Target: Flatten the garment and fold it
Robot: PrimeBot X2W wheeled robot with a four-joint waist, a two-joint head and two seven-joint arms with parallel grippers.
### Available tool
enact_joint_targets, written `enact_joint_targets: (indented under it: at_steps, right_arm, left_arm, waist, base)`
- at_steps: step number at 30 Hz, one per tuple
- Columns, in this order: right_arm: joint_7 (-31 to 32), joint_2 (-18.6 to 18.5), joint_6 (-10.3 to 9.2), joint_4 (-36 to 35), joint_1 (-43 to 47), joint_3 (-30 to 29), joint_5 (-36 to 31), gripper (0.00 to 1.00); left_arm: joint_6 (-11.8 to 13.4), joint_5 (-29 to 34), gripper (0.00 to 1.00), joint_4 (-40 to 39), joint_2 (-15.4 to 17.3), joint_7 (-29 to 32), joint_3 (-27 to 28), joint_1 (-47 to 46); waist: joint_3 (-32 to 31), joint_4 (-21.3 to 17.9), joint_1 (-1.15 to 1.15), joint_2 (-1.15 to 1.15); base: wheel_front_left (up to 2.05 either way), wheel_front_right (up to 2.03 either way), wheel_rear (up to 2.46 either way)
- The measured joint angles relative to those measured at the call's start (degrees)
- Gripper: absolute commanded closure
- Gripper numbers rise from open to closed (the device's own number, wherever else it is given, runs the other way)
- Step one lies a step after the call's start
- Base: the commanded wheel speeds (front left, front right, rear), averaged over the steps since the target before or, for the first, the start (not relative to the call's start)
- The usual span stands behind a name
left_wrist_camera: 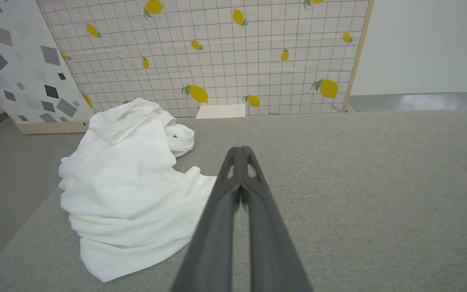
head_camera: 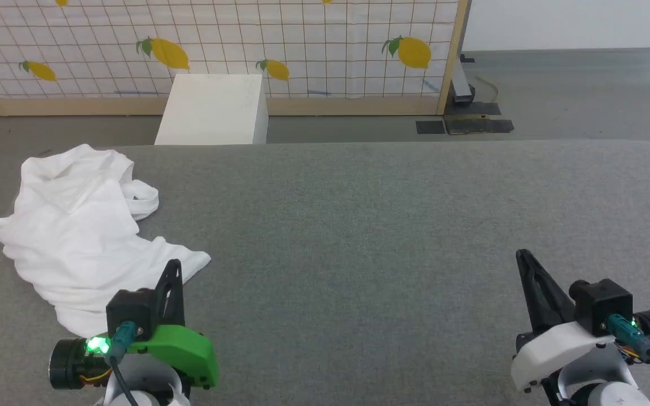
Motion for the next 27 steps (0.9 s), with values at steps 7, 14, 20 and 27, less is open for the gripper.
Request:
enact_joint_targets:
  at_steps: [7, 14, 20, 27]
  right_arm:
    - [0.0, 0.0, 0.00, 0.0, 0.0, 0.0, 0.0, 1.00]
    - [0.0, 0.0, 0.00, 0.0, 0.0, 0.0, 0.0, 0.00]
    - [0.0, 0.0, 0.00, 0.0, 0.0, -0.1, 0.0, 0.00]
    - [-0.5, 0.0, 0.01, 0.2, 0.0, -0.2, 0.2, 0.00]
  left_arm:
    - [0.0, 0.0, 1.00, 0.0, 0.0, 0.0, 0.0, 0.0]
    - [0.0, -0.1, 0.00, 0.0, 0.0, 0.0, -0.1, 0.0]
    - [0.0, -0.4, 0.00, 0.1, 0.0, 0.0, -0.4, 0.0]
    - [0.0, -0.8, 0.00, 0.8, 0.0, -0.6, -0.9, -0.1]
  waist:
    - [0.0, 0.0, 0.00, 0.00]
    - [0.0, 0.0, 0.00, 0.00]
    - [0.0, 0.0, 0.00, 0.00]
    - [0.0, 0.5, 0.00, 0.00]
  base:
    - [0.00, 0.00, 0.00]
    - [0.00, 0.00, 0.00]
    - [0.00, 0.00, 0.00]
    - [0.00, 0.00, 0.00]
